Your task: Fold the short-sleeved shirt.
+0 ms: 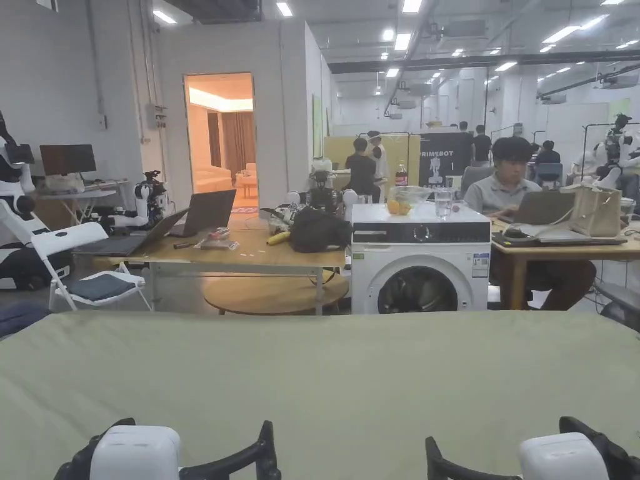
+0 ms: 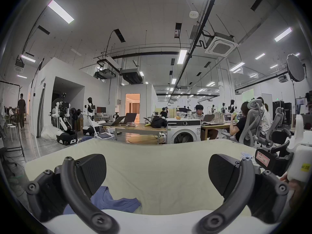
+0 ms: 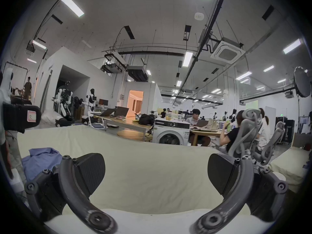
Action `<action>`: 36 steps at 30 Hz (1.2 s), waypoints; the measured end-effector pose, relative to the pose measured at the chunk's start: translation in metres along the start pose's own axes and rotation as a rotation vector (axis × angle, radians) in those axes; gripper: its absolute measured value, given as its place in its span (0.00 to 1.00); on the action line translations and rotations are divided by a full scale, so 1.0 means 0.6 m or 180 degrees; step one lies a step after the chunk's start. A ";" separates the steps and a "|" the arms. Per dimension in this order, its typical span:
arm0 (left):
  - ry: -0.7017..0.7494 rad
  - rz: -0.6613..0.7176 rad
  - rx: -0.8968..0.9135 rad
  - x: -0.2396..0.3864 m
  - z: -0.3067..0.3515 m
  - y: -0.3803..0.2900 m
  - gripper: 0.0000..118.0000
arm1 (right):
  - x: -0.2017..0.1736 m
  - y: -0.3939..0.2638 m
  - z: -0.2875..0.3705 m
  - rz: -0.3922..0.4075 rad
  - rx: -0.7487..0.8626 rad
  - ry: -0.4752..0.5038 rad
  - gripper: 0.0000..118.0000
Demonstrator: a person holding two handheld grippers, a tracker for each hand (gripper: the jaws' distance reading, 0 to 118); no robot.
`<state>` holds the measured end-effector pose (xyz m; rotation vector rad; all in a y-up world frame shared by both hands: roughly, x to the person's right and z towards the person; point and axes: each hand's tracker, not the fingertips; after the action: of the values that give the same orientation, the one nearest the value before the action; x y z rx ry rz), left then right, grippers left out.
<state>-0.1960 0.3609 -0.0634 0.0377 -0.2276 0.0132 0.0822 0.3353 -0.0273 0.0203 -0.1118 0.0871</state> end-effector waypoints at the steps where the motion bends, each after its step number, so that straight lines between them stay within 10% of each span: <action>1: -0.0015 -0.0006 0.0021 0.000 0.001 -0.002 1.00 | -0.001 0.000 0.000 0.0002 0.0024 -0.0031 1.00; 36: 0.0016 -0.0271 0.0240 0.014 0.020 -0.008 1.00 | 0.007 -0.004 0.008 -0.0105 -0.0015 -0.0078 1.00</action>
<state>-0.1902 0.3556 -0.0496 0.1223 -0.2203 -0.0628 0.0861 0.3334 -0.0224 0.0184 -0.1362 0.0535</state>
